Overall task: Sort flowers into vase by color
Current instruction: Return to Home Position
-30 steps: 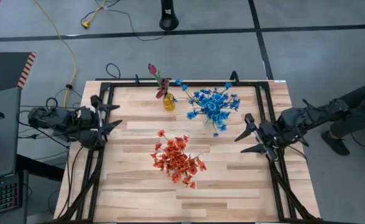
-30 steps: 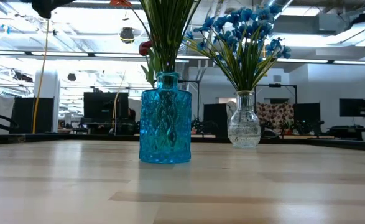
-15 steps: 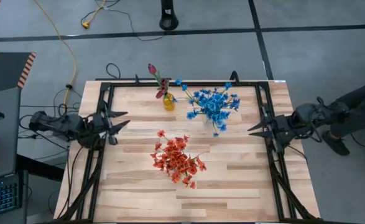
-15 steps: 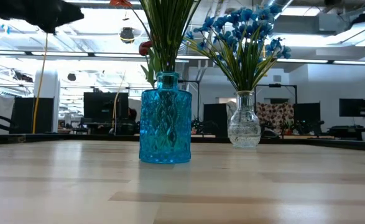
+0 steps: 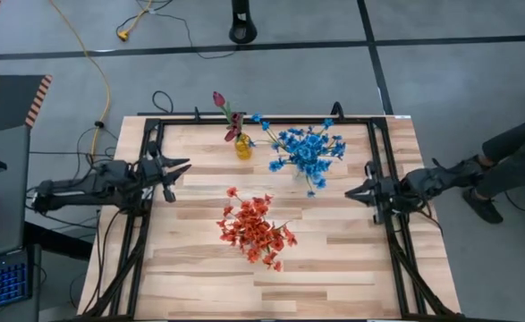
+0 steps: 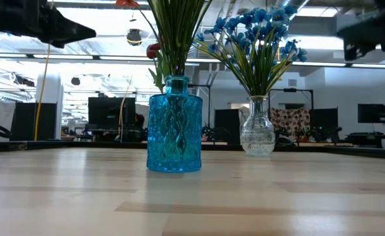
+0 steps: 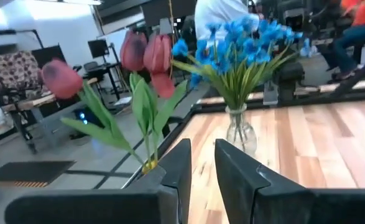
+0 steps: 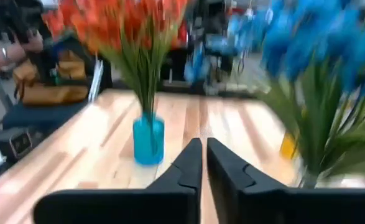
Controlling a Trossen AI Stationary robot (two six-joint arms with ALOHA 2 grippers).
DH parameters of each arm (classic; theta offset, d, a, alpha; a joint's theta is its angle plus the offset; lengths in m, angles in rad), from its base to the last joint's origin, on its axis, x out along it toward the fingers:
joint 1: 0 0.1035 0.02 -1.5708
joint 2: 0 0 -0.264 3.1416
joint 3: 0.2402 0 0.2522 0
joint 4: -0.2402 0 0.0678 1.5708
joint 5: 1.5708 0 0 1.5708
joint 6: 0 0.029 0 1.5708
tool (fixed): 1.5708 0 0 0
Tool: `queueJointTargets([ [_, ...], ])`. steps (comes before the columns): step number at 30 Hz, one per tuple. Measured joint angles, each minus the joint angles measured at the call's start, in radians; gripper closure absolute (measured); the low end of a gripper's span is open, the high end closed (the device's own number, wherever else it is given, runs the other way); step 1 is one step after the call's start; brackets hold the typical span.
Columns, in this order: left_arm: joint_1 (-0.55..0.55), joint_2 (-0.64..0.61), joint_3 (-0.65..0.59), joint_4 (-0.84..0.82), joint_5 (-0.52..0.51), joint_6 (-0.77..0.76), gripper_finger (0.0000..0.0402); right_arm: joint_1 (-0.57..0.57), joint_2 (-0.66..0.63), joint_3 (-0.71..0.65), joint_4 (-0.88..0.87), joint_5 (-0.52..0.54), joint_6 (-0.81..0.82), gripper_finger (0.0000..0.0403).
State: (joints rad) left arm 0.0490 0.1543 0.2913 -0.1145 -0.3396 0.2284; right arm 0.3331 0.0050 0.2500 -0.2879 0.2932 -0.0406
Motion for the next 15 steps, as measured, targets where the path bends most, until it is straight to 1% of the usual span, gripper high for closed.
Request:
queueJointTargets([
  [3,0.038,-0.002,0.000,-0.036,0.032,-0.036,0.0342,-0.004,0.004,-0.026,0.012,0.001,0.036,0.0341],
  [7,0.059,-0.006,0.000,-0.091,0.106,-0.077,0.0342,-0.012,-0.001,-0.046,0.012,0.001,0.048,0.0345],
  [10,0.059,-0.007,-0.001,-0.096,0.143,-0.097,0.0342,-0.016,-0.003,-0.053,0.017,0.001,0.048,0.0350],
  [12,0.059,-0.007,-0.017,-0.075,0.174,-0.105,0.0342,-0.016,-0.002,-0.064,0.009,0.000,0.049,0.0353],
  [15,0.058,-0.007,-0.100,0.048,0.209,-0.108,0.0343,-0.016,-0.003,-0.078,0.020,0.000,0.053,0.0355],
])
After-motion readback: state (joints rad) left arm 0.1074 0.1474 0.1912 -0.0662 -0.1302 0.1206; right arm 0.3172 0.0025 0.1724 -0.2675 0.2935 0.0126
